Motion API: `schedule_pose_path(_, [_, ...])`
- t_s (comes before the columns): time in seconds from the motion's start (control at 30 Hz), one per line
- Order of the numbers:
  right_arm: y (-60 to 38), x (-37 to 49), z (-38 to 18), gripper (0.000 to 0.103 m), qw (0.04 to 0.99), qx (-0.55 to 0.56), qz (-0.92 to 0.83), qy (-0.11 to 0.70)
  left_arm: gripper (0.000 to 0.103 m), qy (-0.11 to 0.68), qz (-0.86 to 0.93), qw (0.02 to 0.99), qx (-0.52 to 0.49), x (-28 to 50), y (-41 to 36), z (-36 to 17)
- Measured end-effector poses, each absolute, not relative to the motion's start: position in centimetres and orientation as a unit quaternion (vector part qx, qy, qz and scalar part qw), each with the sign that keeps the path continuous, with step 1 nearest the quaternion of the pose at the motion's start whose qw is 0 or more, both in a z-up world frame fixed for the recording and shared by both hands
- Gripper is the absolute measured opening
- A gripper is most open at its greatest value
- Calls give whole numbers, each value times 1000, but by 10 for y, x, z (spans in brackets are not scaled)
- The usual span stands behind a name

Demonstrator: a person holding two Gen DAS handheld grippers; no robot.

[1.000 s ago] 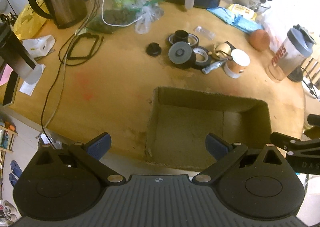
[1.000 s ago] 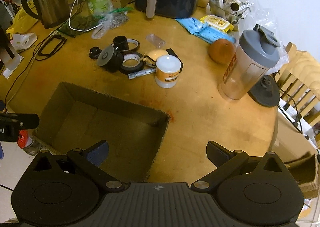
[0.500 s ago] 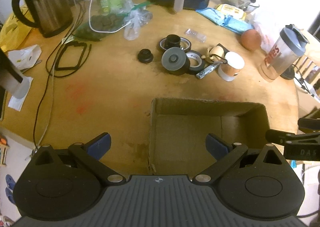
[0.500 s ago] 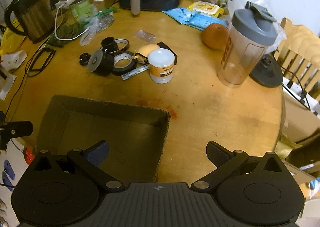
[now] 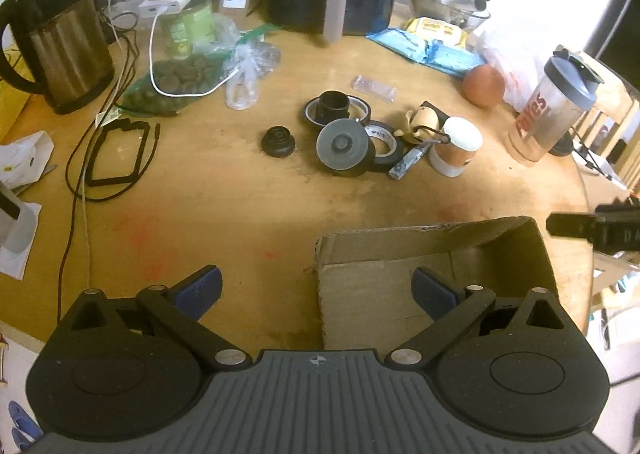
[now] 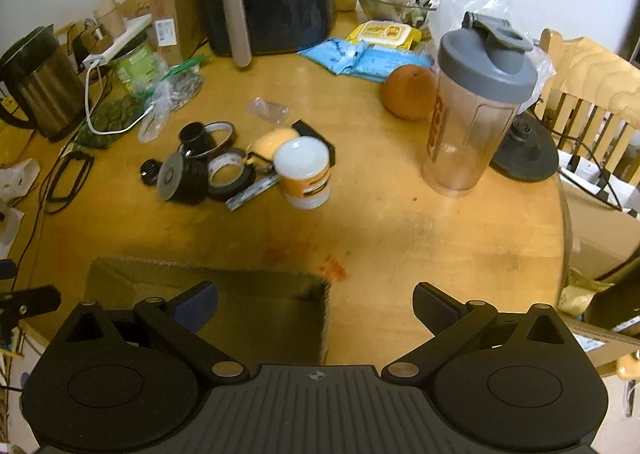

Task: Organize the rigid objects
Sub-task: 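Reach the right tool to the white jar and close on it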

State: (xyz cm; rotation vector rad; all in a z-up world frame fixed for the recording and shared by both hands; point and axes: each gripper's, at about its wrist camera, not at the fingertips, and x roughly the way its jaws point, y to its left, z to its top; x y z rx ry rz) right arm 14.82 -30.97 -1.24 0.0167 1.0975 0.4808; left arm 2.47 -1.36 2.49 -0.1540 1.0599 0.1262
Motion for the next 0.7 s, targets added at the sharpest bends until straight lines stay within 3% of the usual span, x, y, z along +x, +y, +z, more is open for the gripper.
schedule_pose_path(0.7, [-305, 223, -10, 103, 869, -9, 274, 413, 103, 502, 23, 859, -99, 60, -25, 28])
